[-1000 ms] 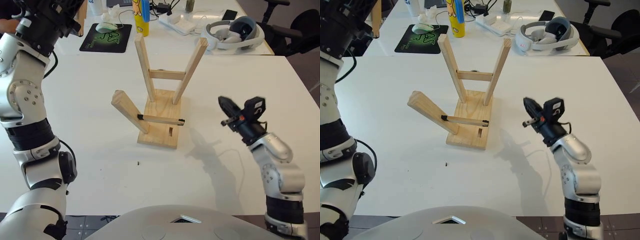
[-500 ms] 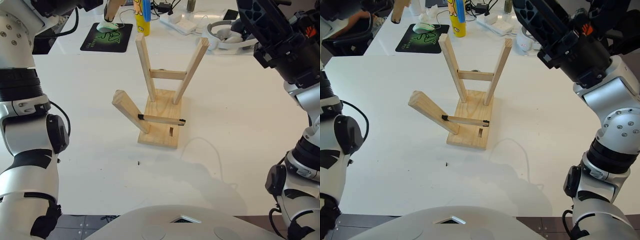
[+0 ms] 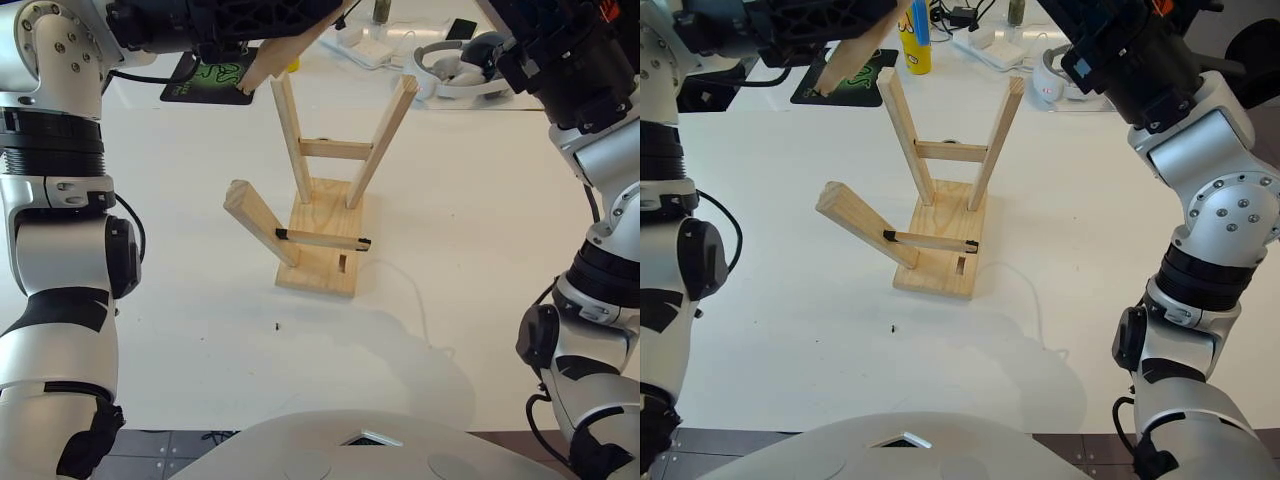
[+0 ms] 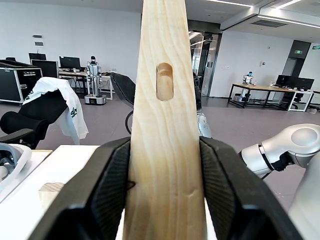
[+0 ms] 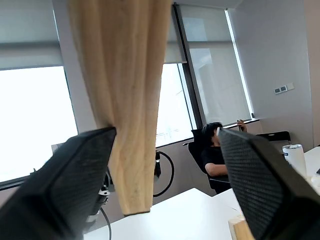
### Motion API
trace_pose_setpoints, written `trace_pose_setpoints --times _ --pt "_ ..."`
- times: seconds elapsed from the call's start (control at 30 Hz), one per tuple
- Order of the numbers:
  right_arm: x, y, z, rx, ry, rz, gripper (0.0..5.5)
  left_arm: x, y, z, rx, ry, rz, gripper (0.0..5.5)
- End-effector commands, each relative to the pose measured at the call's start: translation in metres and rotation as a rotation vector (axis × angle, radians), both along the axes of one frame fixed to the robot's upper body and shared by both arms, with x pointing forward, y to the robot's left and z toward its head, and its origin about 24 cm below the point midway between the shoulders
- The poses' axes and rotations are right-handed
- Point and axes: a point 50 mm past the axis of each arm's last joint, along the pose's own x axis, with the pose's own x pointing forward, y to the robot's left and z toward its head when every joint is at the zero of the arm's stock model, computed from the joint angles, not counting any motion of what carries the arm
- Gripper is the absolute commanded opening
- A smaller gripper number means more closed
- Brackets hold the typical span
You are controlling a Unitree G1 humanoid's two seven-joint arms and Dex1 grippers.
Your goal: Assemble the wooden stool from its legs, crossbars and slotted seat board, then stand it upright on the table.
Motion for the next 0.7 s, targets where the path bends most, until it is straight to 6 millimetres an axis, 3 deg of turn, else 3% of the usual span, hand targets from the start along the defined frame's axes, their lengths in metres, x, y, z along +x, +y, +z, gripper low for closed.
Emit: trace_pose_setpoints --times 0.03,0.27,0.7 --pt "-0.012 0.006 0.011 0.042 -0.042 0.142 3.79 0.0 -0.006 0.002 0.049 0.013 -0.062 2.03" --pt "-0.024 0.024 -0.01 -0.035 -0.018 0.245 3.79 0.005 -0.007 0.007 0.049 0.027 -0.075 2.03" --pt "-0.017 0.01 0.002 0.012 -0.037 0.19 3.79 -0.002 -0.008 0.001 0.137 0.045 -0.135 2.03"
